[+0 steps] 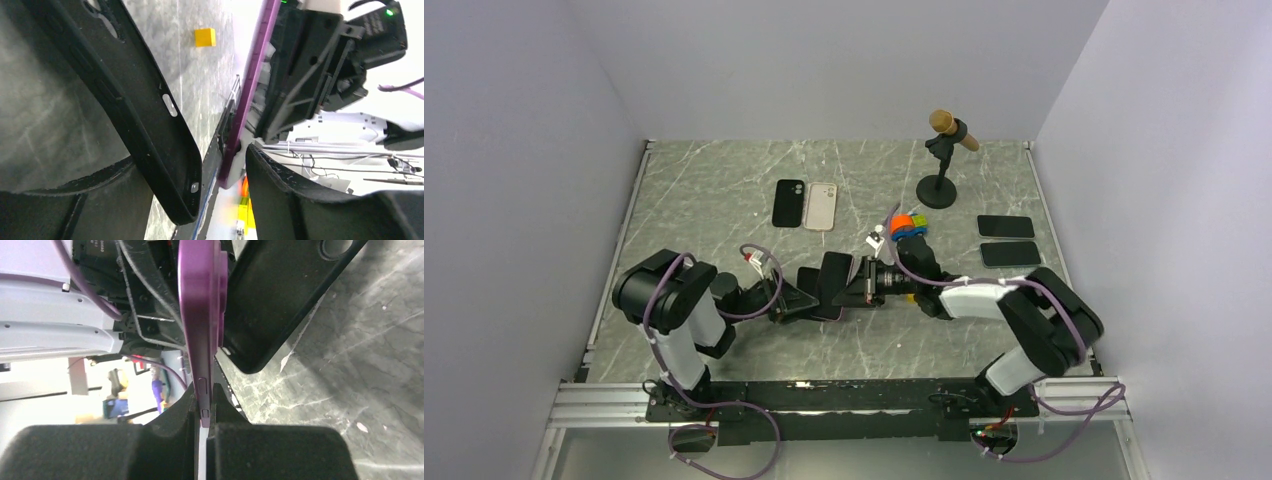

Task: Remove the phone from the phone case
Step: Remove the phone case from the phone, then place the phone case at the center of the board.

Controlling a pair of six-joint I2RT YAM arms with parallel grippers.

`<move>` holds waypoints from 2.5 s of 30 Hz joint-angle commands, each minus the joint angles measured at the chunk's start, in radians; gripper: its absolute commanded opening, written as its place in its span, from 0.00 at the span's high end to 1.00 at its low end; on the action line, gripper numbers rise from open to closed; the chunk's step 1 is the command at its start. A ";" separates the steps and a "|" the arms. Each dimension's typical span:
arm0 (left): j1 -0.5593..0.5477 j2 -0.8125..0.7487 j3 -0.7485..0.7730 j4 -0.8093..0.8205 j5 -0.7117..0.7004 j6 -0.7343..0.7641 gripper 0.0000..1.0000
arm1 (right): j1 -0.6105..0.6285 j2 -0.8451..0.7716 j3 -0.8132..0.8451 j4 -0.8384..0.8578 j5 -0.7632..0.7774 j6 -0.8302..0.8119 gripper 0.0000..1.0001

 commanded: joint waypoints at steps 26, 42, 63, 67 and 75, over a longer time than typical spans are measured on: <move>0.200 -0.539 0.624 -1.604 -0.476 0.854 1.00 | -0.106 -0.573 0.212 -0.921 0.444 -0.498 1.00; 0.469 0.202 1.282 -1.880 -0.263 1.066 1.00 | -0.122 -0.697 0.171 -0.949 0.393 -0.513 1.00; 0.432 0.423 1.514 -1.952 -0.211 0.967 0.74 | -0.124 -0.695 0.186 -0.908 0.375 -0.415 1.00; 0.434 0.363 1.491 -1.954 -0.317 0.954 0.50 | -0.124 -0.692 0.199 -0.948 0.493 -0.360 1.00; 0.433 0.188 1.449 -2.003 -0.492 0.934 0.01 | -0.168 -0.672 0.164 -1.028 0.803 -0.222 1.00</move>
